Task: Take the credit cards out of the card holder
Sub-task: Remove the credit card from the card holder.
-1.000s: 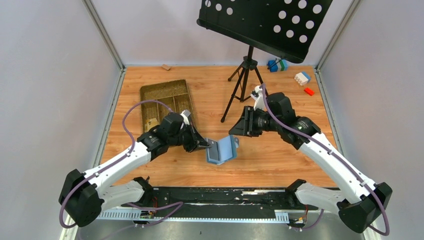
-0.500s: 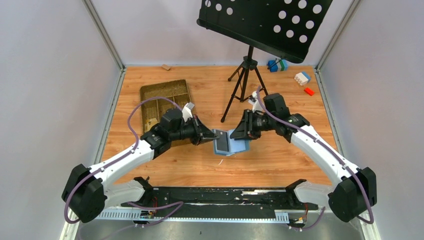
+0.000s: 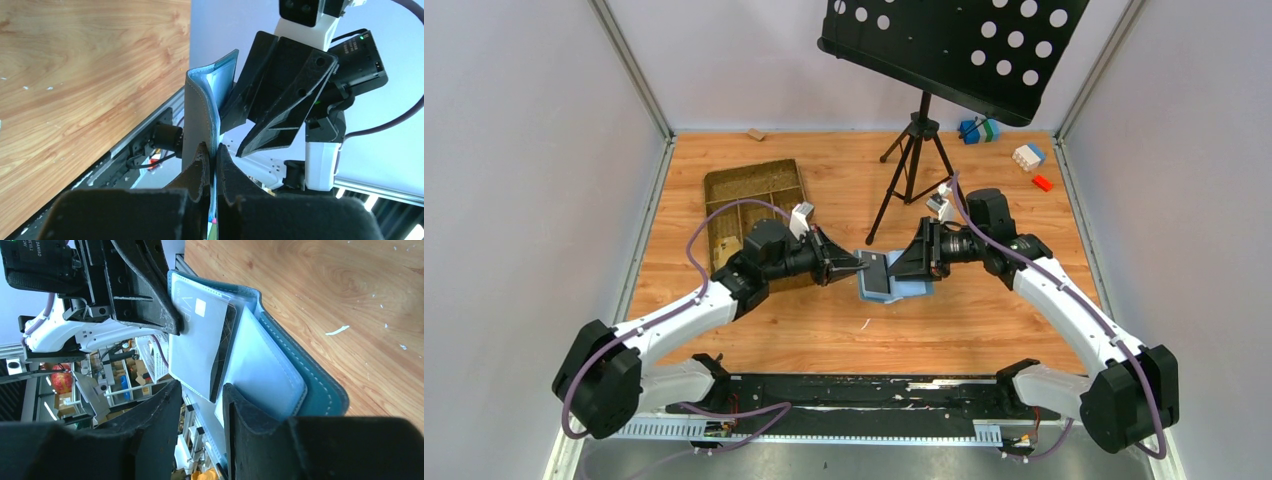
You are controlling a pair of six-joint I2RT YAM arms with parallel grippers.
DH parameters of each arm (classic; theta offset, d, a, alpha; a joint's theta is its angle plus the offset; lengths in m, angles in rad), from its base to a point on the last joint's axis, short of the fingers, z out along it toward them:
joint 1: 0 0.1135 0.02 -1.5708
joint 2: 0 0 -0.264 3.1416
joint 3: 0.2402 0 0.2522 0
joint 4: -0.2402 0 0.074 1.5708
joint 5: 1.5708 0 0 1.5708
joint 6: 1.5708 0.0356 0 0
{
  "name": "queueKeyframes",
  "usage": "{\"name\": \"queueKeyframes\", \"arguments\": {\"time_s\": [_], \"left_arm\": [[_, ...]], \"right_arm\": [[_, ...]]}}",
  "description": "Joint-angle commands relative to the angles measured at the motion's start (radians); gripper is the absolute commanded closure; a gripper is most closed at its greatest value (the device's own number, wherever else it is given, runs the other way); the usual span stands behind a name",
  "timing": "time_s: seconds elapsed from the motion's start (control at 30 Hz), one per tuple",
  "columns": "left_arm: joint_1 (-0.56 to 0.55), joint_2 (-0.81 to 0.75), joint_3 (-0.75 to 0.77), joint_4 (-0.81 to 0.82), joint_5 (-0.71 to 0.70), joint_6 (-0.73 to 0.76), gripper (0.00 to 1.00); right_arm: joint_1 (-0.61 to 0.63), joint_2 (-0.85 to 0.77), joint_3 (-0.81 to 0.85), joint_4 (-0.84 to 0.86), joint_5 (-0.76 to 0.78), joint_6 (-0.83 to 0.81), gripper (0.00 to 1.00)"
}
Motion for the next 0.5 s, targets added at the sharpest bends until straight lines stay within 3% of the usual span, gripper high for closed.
{"name": "queueKeyframes", "arguments": {"time_s": [0.0, 0.47], "left_arm": [[0.006, 0.012, 0.036, 0.185, 0.032, -0.067, 1.0], [0.004, 0.038, 0.036, 0.326, 0.043, -0.128, 1.0]], "right_arm": [[-0.005, -0.014, -0.005, 0.017, -0.025, 0.014, 0.63], [-0.007, -0.006, -0.045, 0.069, -0.043, 0.12, 0.58]]}}
